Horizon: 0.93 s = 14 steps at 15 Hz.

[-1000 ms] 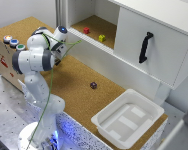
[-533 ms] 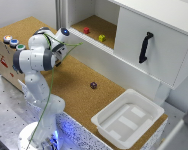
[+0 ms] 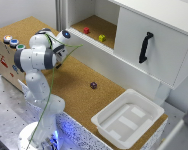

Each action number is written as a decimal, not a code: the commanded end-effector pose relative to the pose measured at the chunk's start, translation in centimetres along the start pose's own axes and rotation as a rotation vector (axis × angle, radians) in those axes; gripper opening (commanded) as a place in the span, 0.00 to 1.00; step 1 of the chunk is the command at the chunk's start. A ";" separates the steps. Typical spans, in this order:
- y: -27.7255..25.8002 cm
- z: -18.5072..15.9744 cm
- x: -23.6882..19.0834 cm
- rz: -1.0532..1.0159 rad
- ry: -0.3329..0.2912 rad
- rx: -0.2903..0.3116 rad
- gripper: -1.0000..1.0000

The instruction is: Grasp the drawer handle and open it

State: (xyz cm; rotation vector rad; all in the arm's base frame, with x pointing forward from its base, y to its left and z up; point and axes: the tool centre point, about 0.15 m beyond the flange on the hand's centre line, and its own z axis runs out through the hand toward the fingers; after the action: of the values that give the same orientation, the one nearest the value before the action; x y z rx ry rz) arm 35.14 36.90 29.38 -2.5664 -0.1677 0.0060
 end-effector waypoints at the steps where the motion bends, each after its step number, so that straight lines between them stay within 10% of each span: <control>1: 2.0 0.1 -1.4 0.000 0.057 0.063 0.00; 14: 8.3 -3.0 -3.2 0.074 0.077 -0.011 0.00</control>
State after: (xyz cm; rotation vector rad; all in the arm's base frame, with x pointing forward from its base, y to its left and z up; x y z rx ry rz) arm 35.13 32.37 29.51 -2.5832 -0.0688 -0.0434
